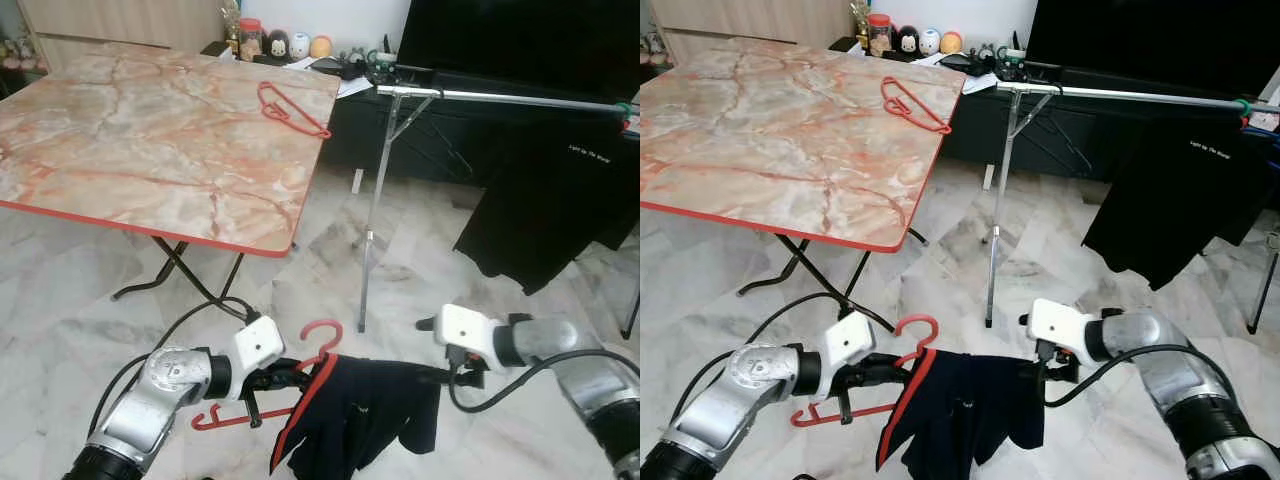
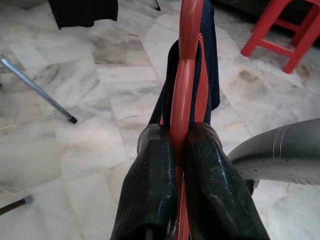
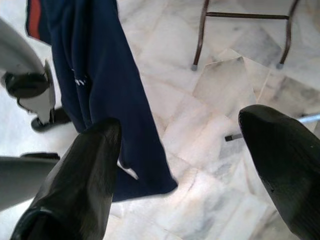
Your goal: Hang hanger
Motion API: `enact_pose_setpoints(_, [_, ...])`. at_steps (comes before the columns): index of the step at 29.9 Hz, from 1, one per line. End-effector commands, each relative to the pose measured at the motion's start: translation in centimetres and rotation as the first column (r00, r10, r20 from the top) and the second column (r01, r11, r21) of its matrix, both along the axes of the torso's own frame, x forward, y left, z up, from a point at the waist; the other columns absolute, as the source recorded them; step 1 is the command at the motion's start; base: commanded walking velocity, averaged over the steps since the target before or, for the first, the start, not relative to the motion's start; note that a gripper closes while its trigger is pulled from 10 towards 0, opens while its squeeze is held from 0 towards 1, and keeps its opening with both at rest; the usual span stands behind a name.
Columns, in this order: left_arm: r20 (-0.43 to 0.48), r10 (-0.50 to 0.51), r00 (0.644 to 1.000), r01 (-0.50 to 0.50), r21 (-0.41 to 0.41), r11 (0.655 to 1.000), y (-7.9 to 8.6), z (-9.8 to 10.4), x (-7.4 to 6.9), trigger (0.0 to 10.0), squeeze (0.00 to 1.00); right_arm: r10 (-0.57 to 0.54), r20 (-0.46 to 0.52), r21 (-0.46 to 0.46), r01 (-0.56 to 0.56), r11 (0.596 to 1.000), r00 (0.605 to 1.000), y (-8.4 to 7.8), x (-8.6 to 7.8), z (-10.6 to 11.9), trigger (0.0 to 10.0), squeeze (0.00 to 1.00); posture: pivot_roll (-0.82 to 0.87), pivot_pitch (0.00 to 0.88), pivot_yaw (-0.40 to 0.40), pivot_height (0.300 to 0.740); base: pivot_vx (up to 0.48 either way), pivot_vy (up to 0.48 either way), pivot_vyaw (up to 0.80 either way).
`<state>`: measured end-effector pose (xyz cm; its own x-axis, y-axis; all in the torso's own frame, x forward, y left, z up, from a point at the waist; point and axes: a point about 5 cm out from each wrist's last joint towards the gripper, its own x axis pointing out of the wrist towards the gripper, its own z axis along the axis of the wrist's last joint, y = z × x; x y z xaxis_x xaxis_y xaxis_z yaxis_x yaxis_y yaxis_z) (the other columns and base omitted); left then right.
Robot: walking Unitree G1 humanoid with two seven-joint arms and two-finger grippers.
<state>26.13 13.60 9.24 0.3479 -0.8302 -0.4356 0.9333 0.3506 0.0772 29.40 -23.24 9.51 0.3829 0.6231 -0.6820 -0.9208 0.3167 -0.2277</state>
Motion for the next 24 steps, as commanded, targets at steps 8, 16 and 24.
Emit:
enact_pose_setpoints(8, [0.024, 0.013, 1.000, -0.011, -0.062, 0.998, 1.2, 1.5, 0.3, 0.0, 0.00, -0.128, -0.095, 0.041, 0.132, 0.990, 0.987, -3.2, -1.7, -1.6, 10.0, 0.00, -0.04, 0.000, -0.076, 0.740, 0.000, 0.000, 0.00])
enact_pose_setpoints(16, [0.020, -0.006, 1.000, 0.008, -0.127, 0.992, 1.8, 3.0, 0.4, 0.0, 0.00, -0.171, -0.149, 0.059, 0.181, 0.982, 0.974, -3.4, -2.7, -3.6, 10.0, 0.00, -0.04, 0.000, -0.070, 0.740, 0.000, 0.000, 0.00])
enact_pose_setpoints(24, [0.011, -0.055, 0.998, 0.056, -0.166, 0.985, 1.7, 3.7, 0.3, 0.0, 0.00, -0.218, -0.138, 0.067, 0.229, 0.971, 0.966, -3.5, -2.6, -4.2, 10.0, 0.00, -0.04, 0.000, -0.066, 0.740, 0.000, 0.000, 0.00])
